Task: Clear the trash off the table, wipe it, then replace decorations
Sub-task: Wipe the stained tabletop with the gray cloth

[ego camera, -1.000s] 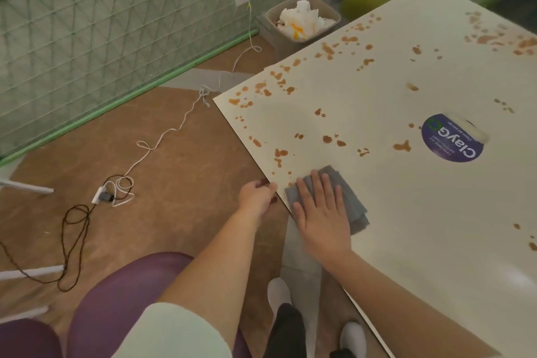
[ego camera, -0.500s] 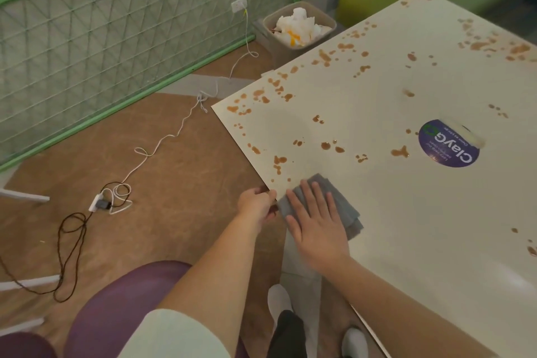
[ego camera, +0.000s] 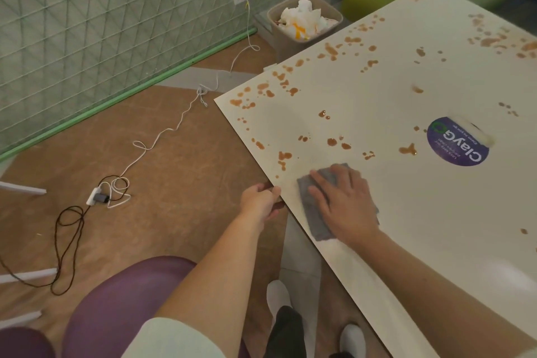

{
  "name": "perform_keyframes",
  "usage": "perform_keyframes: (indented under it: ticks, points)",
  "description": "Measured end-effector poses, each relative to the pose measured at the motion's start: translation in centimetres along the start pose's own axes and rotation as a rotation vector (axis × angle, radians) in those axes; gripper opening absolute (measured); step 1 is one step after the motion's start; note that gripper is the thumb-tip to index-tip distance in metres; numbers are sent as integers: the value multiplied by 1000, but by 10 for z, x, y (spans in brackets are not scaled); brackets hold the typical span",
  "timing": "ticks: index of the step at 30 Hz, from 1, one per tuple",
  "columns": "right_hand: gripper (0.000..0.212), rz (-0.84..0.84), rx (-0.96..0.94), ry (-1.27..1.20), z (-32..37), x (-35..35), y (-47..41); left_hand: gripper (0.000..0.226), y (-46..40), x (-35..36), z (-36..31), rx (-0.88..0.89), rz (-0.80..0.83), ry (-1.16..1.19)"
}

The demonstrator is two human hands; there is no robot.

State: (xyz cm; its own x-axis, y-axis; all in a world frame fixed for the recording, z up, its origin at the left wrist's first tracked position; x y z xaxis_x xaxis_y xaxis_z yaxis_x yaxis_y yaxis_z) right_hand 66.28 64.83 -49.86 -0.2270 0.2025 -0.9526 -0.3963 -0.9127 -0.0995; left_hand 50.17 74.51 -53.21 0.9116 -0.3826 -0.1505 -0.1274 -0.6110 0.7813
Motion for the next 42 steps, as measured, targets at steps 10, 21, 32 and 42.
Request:
perform_keyframes:
  ticks: [10, 21, 32, 42]
  points:
    - [33, -5, 3, -177, -6, 16, -41, 26, -6, -1, 2, -17, 17, 7]
    - [43, -6, -89, -135, 3, 21, -30, 30, -7, -2, 2, -35, 46, -2]
    - [35, -14, 68, -144, -12, 18, -41, 28, -3, -4, -5, -51, 74, -74]
    - [41, 34, -20, -213, 1, 22, -56, 29, 4, -6, -14, -151, 165, -84]
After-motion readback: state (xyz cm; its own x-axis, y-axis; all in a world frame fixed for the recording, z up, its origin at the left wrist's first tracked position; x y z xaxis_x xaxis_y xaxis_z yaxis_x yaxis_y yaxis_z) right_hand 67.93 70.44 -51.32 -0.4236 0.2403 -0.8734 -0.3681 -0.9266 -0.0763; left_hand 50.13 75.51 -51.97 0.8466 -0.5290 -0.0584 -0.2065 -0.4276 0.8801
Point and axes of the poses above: each hand's wrist, its own y-axis away from the middle knuckle, its own x-axis out of the palm, z = x × y, the point moved 6 cm from there along -y, towards the middle knuckle, and after that the axes turned 5 degrees about -y, right-handed, at the moved point
